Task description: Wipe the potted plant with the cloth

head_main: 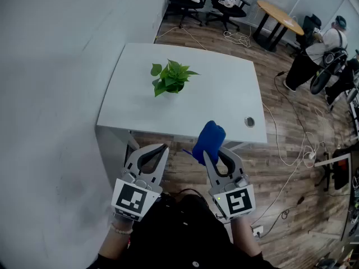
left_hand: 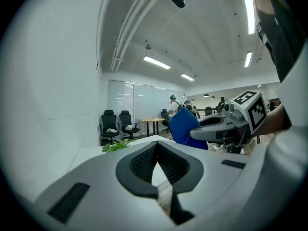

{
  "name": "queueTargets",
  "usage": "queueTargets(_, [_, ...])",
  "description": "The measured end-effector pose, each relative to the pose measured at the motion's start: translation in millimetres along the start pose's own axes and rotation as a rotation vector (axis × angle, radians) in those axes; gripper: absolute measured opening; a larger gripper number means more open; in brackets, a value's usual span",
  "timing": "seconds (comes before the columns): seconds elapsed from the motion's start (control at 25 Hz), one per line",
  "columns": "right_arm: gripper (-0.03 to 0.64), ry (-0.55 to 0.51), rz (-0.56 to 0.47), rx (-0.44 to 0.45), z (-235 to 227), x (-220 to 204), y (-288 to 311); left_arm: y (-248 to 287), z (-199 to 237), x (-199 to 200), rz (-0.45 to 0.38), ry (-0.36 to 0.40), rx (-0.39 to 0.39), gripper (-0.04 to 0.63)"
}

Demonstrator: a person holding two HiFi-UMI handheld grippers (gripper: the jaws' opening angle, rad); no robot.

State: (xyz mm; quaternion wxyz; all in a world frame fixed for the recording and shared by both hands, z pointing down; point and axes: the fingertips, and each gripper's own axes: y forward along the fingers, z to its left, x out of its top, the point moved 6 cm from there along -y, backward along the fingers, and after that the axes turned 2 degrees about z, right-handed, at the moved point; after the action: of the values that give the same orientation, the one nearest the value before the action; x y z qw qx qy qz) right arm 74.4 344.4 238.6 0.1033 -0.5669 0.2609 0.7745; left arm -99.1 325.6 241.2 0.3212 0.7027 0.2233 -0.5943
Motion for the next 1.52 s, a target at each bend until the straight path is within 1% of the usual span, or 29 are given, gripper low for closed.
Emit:
queueTargets(0.52, [0.094, 0.003, -0.003, -0.028, 8.0, 0.5, -7.2, -4.9, -4.1, -2.3, -0.014, 0.005, -0.027, 0.012])
queueTargets(0.68, [0.094, 0.016, -0.012, -0.034, 11.3, 4.3, -7.4, -10.1, -1.3, -3.7, -0.017, -0.002, -0.025, 0.012])
queueTargets(0.8, [0.094, 0.008, -0.005, -0.046, 13.7, 5.2, -6.9, -14.4, 0.1, -3.2, -0.011, -0.027, -0.017, 0.012])
queueTargets(0.88, [0.094, 0.008, -0.002, -0.056, 16.5, 5.3, -7.1, -18.1, 1.7, -5.5, -0.015, -0.018, -0.021, 0.012])
queueTargets(0.96, [0.094, 0.005, -0.003, -0.064, 19.6, 6.5, -8.0, -22.0, 3.4, -6.1, -0.011, -0.029, -0.022, 0.012])
queueTargets(1.08, [0.094, -0.007, 0.006, -0.071, 24.8, 6.2, -11.4, -26.1, 5.9, -9.3, -0.02, 0.004, -0.034, 0.012])
queueTargets(1.24, [0.094, -0.007, 0.033, -0.081, 27.2, -2.8, -12.4, -28.0, 6.9, -13.5, -0.028, 0.0, -0.031, 0.012])
queueTargets(1.32, [0.094, 0.0, 0.042, -0.084, 26.7, -6.0, -12.7, -29.9, 6.8, -15.0, -0.022, -0.016, -0.024, 0.012])
queueTargets(1.44, [0.094, 0.003, 0.052, -0.081, 23.1, -7.9, -9.2, -33.3, 10.4, -15.2, 0.018, -0.091, 0.016, 0.012])
queueTargets(1.48, [0.094, 0.002, 0.049, -0.078, 21.1, -7.7, -6.7, -33.2, 13.3, -16.1, 0.02, -0.094, 0.023, 0.012])
queueTargets(1.52, [0.094, 0.001, 0.044, -0.075, 19.2, -7.2, -3.6, -32.4, 16.7, -17.7, 0.015, -0.081, 0.026, 0.012])
